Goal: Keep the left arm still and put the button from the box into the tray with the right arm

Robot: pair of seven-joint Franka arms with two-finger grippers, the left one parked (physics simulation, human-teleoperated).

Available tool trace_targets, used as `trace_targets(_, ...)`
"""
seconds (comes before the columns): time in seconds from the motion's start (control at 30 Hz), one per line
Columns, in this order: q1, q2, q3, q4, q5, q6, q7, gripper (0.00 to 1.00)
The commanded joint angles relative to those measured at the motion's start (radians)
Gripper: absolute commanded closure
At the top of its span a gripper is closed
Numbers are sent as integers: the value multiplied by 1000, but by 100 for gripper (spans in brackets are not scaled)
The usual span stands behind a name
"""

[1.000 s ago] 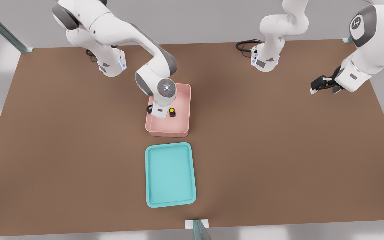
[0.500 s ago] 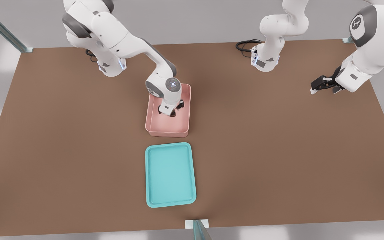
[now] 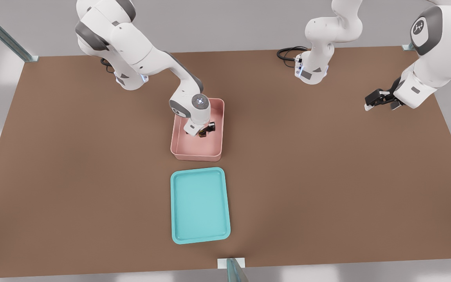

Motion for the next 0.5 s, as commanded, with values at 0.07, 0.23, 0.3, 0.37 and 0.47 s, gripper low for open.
trace_targets(0.07, 1, -4, 0, 3, -3, 7, 168, 22)
trace_targets(0.23, 1, -7, 0, 7, -3, 2, 159, 48)
trace_targets(0.3, 0, -8, 0, 10, -3, -1, 141, 54)
trace_targets(0.37, -2, -39, 5, 32, -3, -62, 116, 54)
trace_targets(0.47, -286, -62, 226, 164, -2, -256, -95, 54)
